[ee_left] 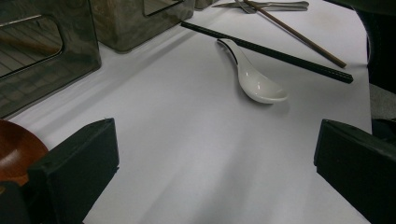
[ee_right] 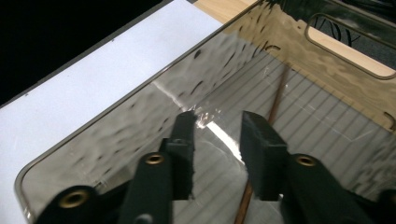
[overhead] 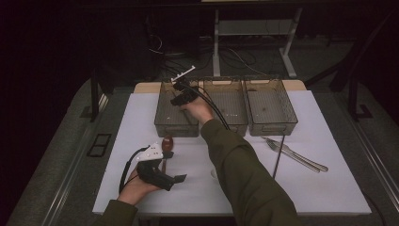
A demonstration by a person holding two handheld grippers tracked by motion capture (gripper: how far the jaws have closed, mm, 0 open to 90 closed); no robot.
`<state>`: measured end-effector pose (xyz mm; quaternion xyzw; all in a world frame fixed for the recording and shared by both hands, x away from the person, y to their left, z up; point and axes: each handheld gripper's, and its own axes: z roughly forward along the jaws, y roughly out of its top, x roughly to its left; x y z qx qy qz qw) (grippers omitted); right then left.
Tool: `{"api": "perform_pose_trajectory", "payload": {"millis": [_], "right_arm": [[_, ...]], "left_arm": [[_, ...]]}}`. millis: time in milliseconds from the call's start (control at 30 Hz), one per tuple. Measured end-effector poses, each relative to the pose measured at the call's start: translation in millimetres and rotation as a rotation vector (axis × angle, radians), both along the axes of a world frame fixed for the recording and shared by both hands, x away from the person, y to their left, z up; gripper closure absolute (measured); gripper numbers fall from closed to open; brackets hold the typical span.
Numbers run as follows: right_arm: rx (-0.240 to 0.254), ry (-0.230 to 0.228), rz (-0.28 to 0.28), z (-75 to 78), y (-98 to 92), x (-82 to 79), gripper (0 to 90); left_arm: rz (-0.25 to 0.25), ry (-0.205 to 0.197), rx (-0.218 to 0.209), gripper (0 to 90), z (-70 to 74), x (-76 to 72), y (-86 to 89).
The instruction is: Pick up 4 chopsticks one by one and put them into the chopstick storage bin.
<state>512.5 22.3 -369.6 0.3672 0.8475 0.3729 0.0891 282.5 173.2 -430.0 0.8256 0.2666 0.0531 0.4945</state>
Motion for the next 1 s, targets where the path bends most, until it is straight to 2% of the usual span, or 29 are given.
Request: {"api": "perform_pose_trajectory", "payload": {"millis": [167,400,600,800,1000], "right_arm": [[0.021,0.002,-0.012,4.2,-15.0,-4.7,50.6],[0.028,-0.022,0.017,10.9,-37.3,-20.5,42.2],[0.073,-0.036,0.039,19.3,-59.5,-36.8,40.2],[0.092,-0.057,0.051,25.5,-84.2,-57.4,40.0],[0.101,-0.062,0.052,24.4,-111.2,-76.2,40.3]], "left_arm": [[-0.001,-0.002,0.000,0.0,0.2,0.4,0.8],[0.005,0.000,-0.005,0.0,0.6,1.6,2.3],[0.006,-0.001,-0.011,0.0,0.1,1.6,1.5],[0.008,-0.009,0.007,0.0,0.6,1.7,2.3],[0.020,-0.007,0.008,0.0,0.4,0.2,0.6]]}}
